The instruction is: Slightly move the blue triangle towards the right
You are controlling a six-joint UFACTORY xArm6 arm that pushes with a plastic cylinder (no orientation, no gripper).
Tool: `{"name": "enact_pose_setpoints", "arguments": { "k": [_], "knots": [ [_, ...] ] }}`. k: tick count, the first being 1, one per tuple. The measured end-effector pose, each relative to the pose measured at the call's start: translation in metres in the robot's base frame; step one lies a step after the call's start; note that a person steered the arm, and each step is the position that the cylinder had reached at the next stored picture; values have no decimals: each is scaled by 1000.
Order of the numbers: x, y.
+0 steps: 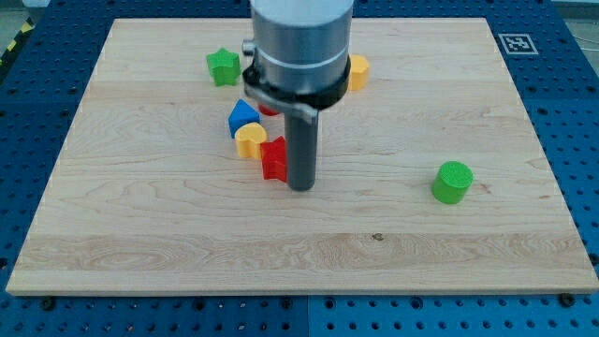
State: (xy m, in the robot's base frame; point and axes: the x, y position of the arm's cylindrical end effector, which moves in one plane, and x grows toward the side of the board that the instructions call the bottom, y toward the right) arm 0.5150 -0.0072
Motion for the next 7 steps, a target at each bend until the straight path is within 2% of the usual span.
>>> {"name": "enact_pose_setpoints", "arguments": {
  "k": [2, 3, 4, 7],
  "knots": [
    [56, -37],
    [65, -67],
    [50, -98],
    [-45, -94]
  ]
}}
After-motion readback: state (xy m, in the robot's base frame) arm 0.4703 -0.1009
